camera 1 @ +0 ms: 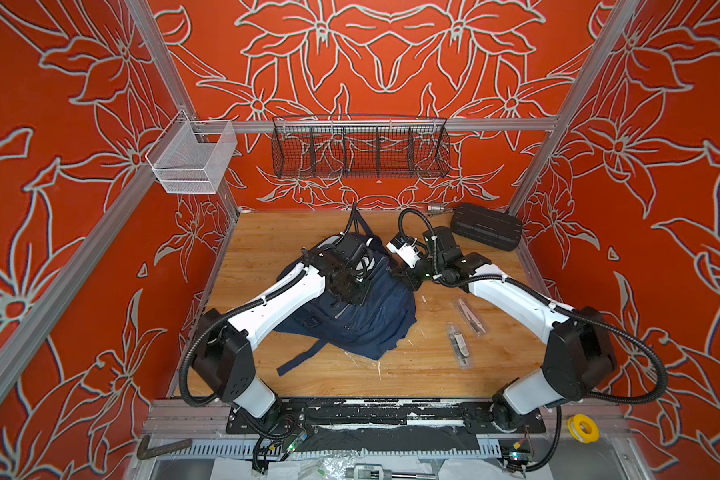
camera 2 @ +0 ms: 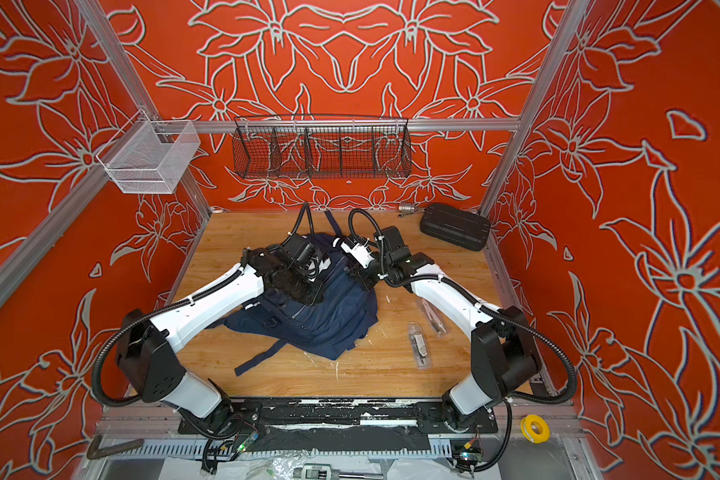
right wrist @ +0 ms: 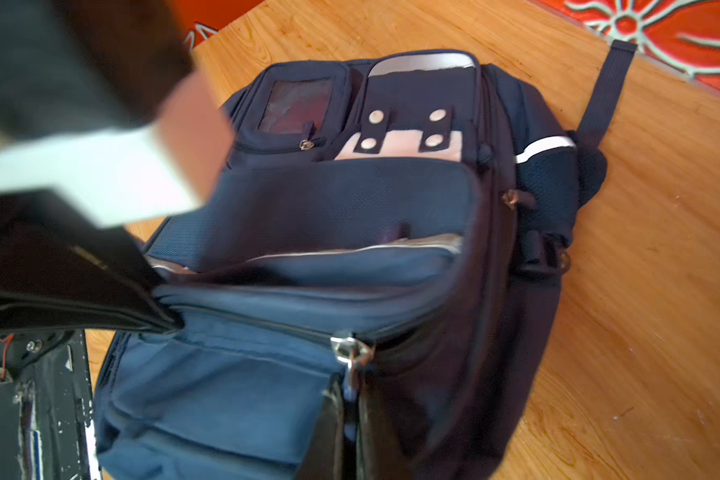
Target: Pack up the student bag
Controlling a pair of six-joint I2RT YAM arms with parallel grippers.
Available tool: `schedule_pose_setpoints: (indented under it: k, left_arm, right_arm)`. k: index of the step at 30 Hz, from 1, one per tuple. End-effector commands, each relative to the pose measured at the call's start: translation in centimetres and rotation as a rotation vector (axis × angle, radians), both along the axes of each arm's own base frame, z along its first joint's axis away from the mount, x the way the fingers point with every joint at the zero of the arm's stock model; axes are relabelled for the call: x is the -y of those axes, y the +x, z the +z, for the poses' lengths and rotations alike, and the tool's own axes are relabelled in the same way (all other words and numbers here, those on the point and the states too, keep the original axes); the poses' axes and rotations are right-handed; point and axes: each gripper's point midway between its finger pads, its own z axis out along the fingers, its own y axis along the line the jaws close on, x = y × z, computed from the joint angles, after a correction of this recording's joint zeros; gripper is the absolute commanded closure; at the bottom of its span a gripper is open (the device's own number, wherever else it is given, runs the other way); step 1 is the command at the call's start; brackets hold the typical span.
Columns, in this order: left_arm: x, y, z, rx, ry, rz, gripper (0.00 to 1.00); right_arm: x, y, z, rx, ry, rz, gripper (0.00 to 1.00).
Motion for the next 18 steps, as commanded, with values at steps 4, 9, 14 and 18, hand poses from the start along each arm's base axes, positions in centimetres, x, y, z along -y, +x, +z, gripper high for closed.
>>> schedule_pose_setpoints:
  k: [4,9,14,18]
  left_arm:
    - [3.2,3.6,5.0,0.077,-0.230,0.082,1.00]
    - [1.8,2.9,5.3,0.111,-0.193,0.094,0.91]
    - [-0.6,3.6,8.4,0.231,-0.179,0.132,0.51]
    - [-0.9,5.3,10.1,0.241,-0.268,0.167,0.44]
  right_arm:
    - [-2.7,-4.5,1.0,0.023,0.078,0.132,1.00]
    - [-2.7,-4.1,0.4,0.030,0.097,0.103,1.00]
    - [-2.9,-3.8,0.6,0.072,0.096,0.117,1.00]
    - [-2.7,-3.8,0.1,0.135,0.109,0.108,1.00]
